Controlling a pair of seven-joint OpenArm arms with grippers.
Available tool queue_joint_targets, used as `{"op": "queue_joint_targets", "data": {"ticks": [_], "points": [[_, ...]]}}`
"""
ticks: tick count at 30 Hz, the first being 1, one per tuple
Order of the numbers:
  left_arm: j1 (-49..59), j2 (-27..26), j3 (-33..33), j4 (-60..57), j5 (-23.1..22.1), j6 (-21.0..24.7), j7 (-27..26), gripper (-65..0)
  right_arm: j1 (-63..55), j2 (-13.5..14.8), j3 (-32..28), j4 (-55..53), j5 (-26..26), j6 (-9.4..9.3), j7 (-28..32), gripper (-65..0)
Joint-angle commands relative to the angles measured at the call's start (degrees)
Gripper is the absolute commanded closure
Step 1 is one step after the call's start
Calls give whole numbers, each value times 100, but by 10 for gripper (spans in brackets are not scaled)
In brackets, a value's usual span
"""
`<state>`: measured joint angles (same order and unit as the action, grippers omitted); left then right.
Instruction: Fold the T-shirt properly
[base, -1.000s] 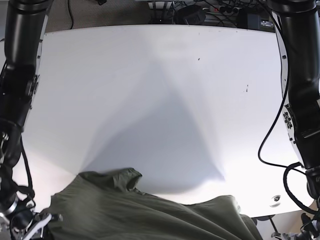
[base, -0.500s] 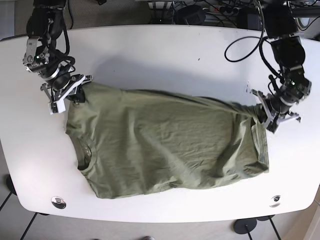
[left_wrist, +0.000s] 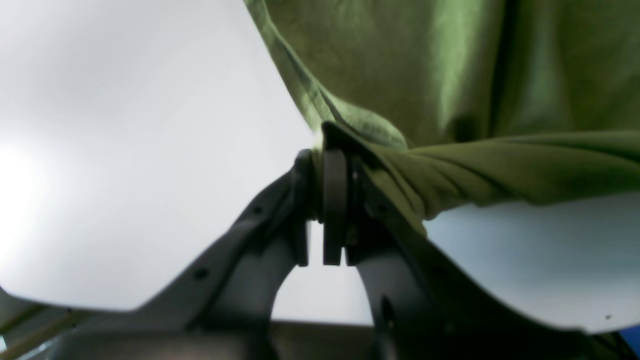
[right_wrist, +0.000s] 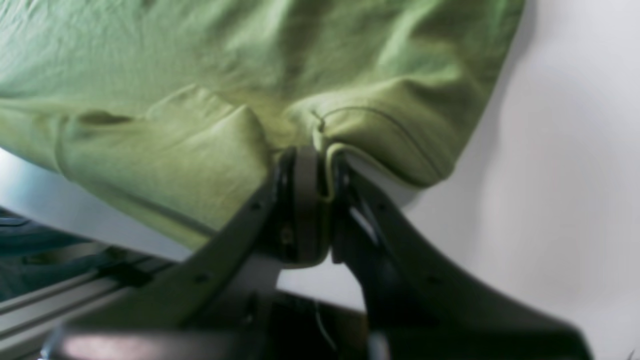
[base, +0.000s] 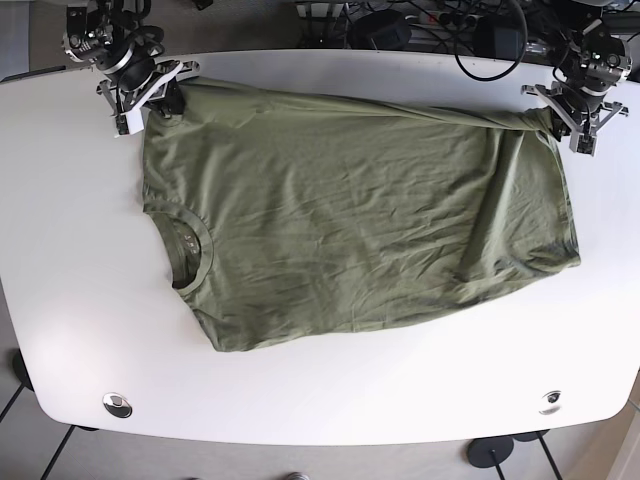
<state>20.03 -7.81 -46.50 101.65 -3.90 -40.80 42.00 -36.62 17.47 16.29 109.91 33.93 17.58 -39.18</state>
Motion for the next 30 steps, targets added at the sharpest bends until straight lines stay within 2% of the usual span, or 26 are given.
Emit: {"op": "queue_joint_targets", "data": {"ticks": [1, 2, 3, 7, 9, 13, 15, 17, 19, 22, 23, 25, 27, 30], "points": [[6, -85, -163, -41, 52, 80, -64, -4, -158, -38, 54, 161, -13, -40, 133, -21], [6, -85, -181, -68, 52, 80, -64, -8, -219, -55, 54, 231, -31, -40, 133, -30], [32, -85, -181, -68, 60, 80, -55, -32, -272, -55, 54, 302, -31, -40, 133, -71], [137, -93, -181, -41, 52, 80, -55, -254, -272, -99, 54, 477, -13, -75, 142, -431], [6, -102, -154, -33, 43, 80, -55, -294, 106, -99, 54, 442, -22, -75, 142, -541], [-513, -93, -163, -33, 43, 80, -55, -293, 1205, -73, 28, -68, -39, -75, 98, -523], [-777, -111, -154, 46, 43, 80, -55, -293, 2128, -46, -7, -753, -39, -57, 98, -525], [-1058, -111, -181, 328, 43, 80, 262, -293, 3183, 129, -201, -1729, -66, -40, 98, -525], [-1278, -120, -198, 609, -203, 80, 745, -293, 4185, 323, -588, -2784, -242, -40, 133, -525], [-1375, -304, -207, 635, -643, 80, 895, -293, 5354, 314, -922, -4156, -690, -13, 212, -525], [-1375, -322, -207, 635, -740, 80, 895, -293, 5671, 314, -1018, -4560, -831, 66, 353, -525], [-1401, -322, -207, 671, -836, 80, 895, -293, 6198, 314, -1282, -5360, -1103, 409, 705, -525], [-1410, -322, -198, 662, -836, 80, 895, -293, 6620, 305, -1493, -6098, -1253, 628, 1012, -525], [-1410, -357, -198, 644, -819, 80, 895, -293, 6928, 138, -1651, -6837, -1297, 743, 1320, -525]]}}
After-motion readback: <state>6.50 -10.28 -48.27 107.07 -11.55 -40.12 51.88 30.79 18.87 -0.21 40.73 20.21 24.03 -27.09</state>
